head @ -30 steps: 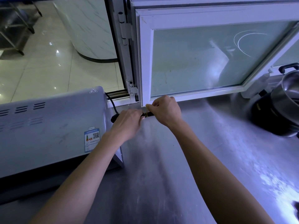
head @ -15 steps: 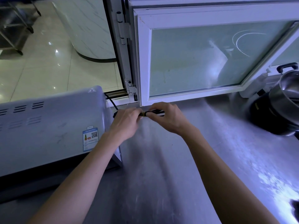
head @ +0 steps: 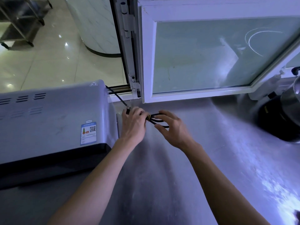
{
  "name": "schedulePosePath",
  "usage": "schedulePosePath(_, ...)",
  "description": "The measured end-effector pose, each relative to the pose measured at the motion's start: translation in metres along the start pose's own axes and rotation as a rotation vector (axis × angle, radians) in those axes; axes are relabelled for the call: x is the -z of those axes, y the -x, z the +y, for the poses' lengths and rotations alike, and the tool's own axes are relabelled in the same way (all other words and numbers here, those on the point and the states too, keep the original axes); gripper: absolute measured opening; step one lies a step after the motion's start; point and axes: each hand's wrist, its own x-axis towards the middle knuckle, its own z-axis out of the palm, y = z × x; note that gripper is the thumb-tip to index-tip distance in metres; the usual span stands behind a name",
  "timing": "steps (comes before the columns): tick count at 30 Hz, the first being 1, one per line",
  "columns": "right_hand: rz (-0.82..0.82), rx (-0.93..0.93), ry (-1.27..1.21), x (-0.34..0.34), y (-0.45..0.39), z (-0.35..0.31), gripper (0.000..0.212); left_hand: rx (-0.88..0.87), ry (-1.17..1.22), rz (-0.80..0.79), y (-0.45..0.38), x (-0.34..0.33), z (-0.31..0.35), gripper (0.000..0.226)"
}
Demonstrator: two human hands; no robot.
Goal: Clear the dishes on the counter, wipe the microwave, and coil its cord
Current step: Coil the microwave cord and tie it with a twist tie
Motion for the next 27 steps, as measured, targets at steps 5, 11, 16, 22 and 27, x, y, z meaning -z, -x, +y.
schedulePosePath(5, -0.048, 0.000, 0.009, -0.020, 0.001, 0.024, 0.043, 0.051, -0.049, -0.018, 0.004, -0.028, 0.000, 0.027)
schedulePosePath(11, -0.052, 0.022, 0.054, -0.050, -0.011, 0.054, 0.059, 0.077, -0.135, -0.066, -0.004, -0.058, -0.004, 0.031)
schedulePosePath(16, -0.097, 0.019, 0.103, -0.077, -0.026, 0.080, 0.054, 0.112, -0.191, -0.120, -0.008, -0.089, -0.012, 0.034)
schedulePosePath(22, -0.198, 0.020, 0.153, -0.104, -0.047, 0.098, 0.051, 0.159, -0.219, -0.152, -0.011, -0.117, -0.029, 0.029)
schedulePosePath(27, -0.246, -0.009, 0.222, -0.121, -0.062, 0.101, 0.048, 0.187, -0.244, -0.149, -0.009, -0.128, -0.041, 0.025)
